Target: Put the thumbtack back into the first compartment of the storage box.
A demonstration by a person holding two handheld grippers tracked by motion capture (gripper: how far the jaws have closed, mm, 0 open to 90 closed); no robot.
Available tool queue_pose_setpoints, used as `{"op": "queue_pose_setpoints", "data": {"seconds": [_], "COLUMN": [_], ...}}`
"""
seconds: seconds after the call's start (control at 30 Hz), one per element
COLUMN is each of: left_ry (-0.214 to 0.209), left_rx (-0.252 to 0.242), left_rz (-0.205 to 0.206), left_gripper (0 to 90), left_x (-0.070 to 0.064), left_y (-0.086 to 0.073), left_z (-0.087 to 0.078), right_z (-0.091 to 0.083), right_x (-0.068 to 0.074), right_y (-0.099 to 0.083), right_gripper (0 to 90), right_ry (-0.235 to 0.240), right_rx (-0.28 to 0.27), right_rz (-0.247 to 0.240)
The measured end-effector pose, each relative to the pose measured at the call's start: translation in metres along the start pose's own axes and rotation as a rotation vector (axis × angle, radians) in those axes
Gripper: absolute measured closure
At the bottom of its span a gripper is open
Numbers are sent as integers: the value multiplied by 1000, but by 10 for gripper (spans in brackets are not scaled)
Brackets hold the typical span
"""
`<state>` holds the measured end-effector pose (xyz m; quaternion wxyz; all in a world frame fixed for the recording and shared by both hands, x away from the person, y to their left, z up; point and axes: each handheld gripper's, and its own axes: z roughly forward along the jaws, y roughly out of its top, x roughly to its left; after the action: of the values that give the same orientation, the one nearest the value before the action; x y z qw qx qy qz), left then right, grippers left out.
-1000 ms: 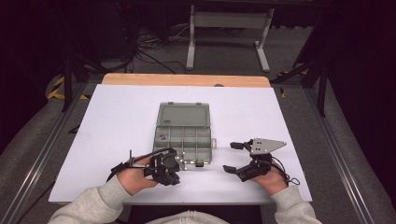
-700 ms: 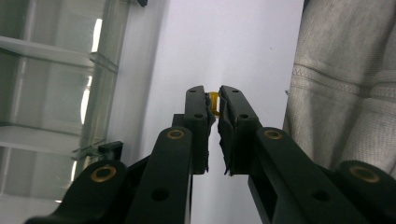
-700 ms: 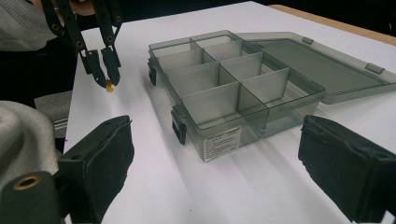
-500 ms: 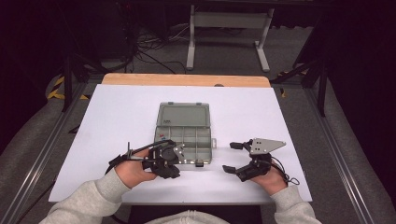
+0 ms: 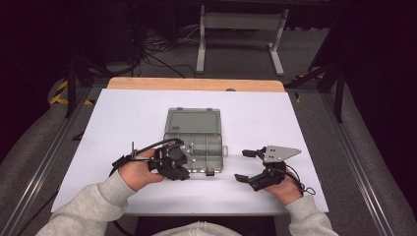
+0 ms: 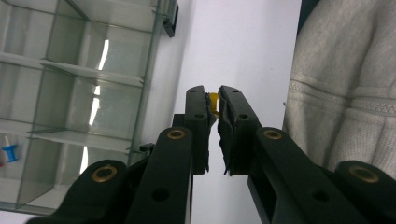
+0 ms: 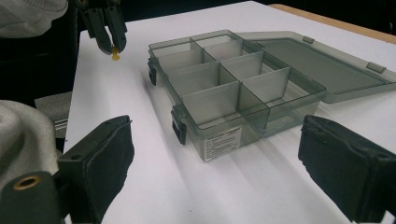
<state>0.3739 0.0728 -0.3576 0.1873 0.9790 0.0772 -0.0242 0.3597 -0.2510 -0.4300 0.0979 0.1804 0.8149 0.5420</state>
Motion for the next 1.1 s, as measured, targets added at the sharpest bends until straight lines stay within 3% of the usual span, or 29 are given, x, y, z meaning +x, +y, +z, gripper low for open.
{"op": "queue_pose_setpoints", "data": {"seconds": [0.57, 1.1], "left_ry": [32, 64], "left_rx": [-44, -83], "left_rz": [-46, -123], "left_gripper": [822, 823], "left_x": [21, 50], "left_y": [1, -7], "left_z": [-20, -31], "right_z": [-1, -1], "right_x": [0, 0], "right_y": [-1, -1], "right_gripper": [107, 107], "right_ry": [-2, -1], "right_rx": [5, 6], "right_rz": [1, 1]}}
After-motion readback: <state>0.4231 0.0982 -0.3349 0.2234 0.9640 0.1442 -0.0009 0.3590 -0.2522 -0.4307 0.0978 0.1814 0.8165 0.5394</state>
